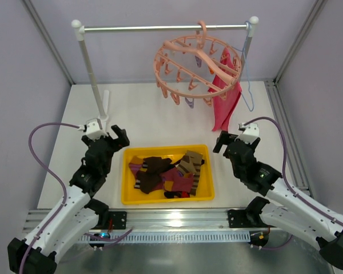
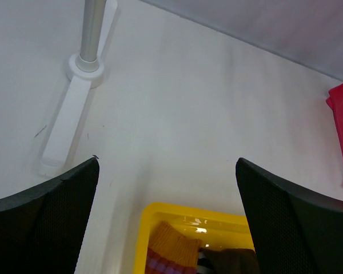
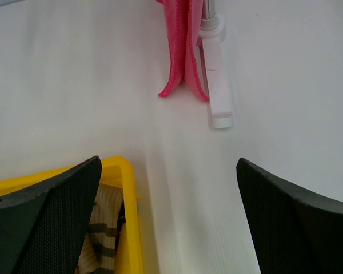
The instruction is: Remove the socks clipped to the hanger
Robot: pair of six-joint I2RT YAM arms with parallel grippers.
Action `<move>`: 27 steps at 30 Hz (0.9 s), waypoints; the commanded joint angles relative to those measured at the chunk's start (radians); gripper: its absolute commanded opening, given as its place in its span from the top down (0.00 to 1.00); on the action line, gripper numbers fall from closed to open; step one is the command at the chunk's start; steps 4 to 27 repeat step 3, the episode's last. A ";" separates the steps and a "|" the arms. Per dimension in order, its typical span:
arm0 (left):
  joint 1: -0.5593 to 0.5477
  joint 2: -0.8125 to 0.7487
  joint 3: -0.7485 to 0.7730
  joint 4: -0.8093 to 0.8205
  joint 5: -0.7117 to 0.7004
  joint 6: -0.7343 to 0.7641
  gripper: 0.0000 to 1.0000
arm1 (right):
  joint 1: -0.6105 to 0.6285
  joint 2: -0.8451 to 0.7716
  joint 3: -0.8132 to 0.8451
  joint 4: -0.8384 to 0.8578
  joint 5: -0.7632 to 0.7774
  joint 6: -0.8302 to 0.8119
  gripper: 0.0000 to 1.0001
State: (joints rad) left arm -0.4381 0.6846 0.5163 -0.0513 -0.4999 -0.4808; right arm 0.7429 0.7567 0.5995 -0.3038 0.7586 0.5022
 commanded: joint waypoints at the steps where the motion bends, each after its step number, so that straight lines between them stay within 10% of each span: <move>1: -0.002 -0.008 -0.006 0.042 -0.034 0.016 0.01 | -0.002 -0.019 0.002 0.023 0.005 0.001 0.00; 27: -0.002 -0.005 -0.002 0.041 -0.038 0.010 0.00 | -0.002 -0.022 0.000 0.023 0.005 0.001 0.00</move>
